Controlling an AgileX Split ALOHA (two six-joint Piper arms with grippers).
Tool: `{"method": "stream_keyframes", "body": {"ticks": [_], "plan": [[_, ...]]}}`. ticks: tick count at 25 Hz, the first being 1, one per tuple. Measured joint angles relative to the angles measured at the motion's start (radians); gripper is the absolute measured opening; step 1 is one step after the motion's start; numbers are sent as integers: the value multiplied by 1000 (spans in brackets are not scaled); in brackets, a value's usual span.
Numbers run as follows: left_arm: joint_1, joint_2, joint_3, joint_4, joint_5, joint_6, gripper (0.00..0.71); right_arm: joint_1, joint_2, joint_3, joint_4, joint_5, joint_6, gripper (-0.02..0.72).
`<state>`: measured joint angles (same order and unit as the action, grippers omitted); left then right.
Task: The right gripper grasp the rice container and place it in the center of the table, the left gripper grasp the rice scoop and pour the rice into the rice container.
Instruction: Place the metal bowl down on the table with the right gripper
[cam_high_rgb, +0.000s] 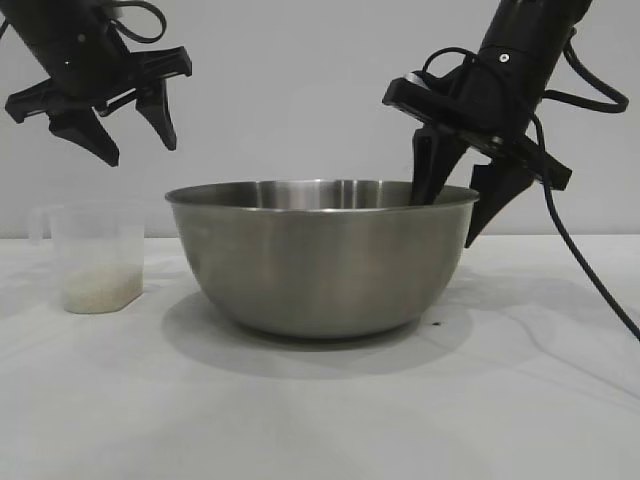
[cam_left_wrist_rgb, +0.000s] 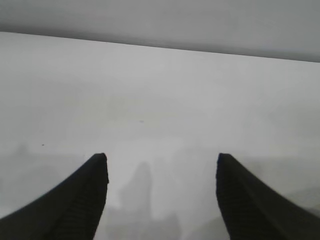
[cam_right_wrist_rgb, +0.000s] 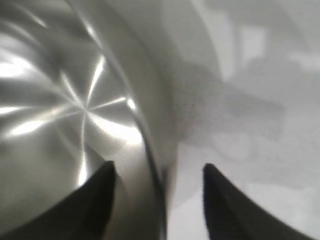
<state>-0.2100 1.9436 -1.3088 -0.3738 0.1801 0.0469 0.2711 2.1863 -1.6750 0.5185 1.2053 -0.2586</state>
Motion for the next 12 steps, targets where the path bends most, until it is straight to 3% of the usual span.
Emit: {"method": "stream_keyframes", "body": {"ticks": [3,7,8,12], "plan": [[0,0,0,0,2,0,458,0,0,-54,-17,7,0,568],[0,0,0,0,6,0,458,0,-29,-111,-106,7,22,564],[0,0,0,0,6,0,458,0,-44,-113,-130,10,27,606],[0,0,0,0,6,0,458,-10,-111,-119,-246,18,33,589]]}}
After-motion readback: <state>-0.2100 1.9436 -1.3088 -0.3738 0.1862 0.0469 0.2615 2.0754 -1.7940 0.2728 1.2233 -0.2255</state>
